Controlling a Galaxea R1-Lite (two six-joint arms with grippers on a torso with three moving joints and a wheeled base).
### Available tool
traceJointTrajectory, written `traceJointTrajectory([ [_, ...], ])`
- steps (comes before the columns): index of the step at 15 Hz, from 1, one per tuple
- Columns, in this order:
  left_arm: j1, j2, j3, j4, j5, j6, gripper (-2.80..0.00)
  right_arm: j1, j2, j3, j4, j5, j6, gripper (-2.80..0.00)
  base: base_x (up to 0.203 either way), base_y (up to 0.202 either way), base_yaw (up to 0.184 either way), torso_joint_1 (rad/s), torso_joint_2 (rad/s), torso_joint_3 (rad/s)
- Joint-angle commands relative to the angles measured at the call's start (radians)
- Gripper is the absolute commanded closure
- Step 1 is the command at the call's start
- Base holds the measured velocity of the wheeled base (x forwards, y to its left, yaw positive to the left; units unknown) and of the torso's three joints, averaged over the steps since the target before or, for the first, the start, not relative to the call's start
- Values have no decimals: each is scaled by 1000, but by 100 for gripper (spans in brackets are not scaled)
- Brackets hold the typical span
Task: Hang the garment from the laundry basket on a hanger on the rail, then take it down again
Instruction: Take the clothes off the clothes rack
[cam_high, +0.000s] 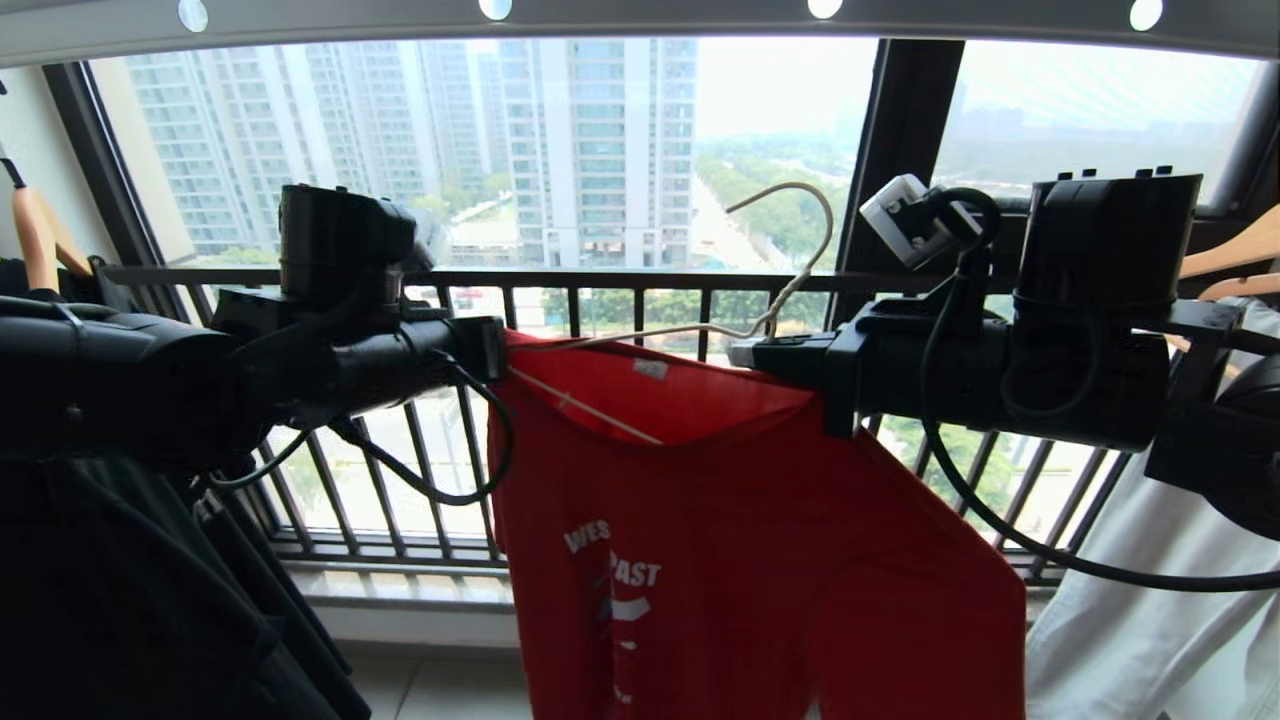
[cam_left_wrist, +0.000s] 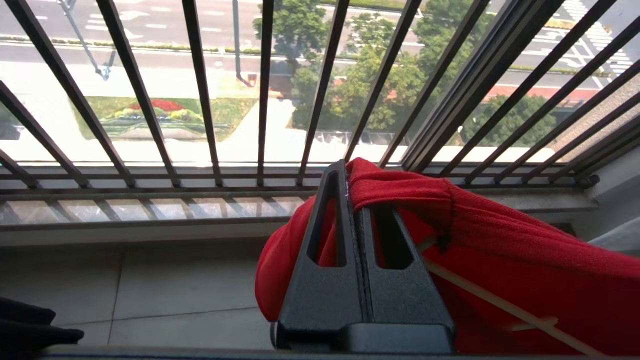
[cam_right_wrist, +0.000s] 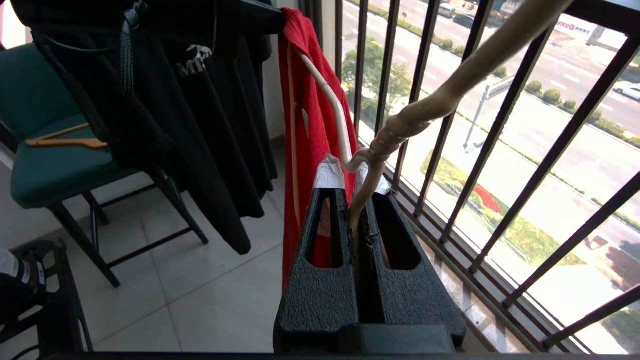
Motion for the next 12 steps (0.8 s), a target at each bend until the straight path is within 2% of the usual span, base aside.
traceJointTrajectory([
  [1, 62, -11, -8, -2, -163, -57, 0, -1, 9, -1, -3, 3, -1, 0, 0, 0, 0, 0, 0, 0],
  [5, 178, -42, -2, -1, -496, -162, 0, -8, 19, -4, -3, 3, 0, 0, 0, 0, 0, 0, 0, 0],
  [7, 224, -49, 7, 0, -623, -220, 0, -13, 19, -9, -3, 3, 0, 0, 0, 0, 0, 0, 0, 0],
  [8, 229, -39, 14, 0, -648, -223, 0, -16, 19, -11, -3, 3, 0, 0, 0, 0, 0, 0, 0, 0],
  [12, 228, 36, 16, -9, -658, -224, 0, -25, 20, -14, -3, 3, 2, 0, 0, 0, 0, 0, 0, 0],
])
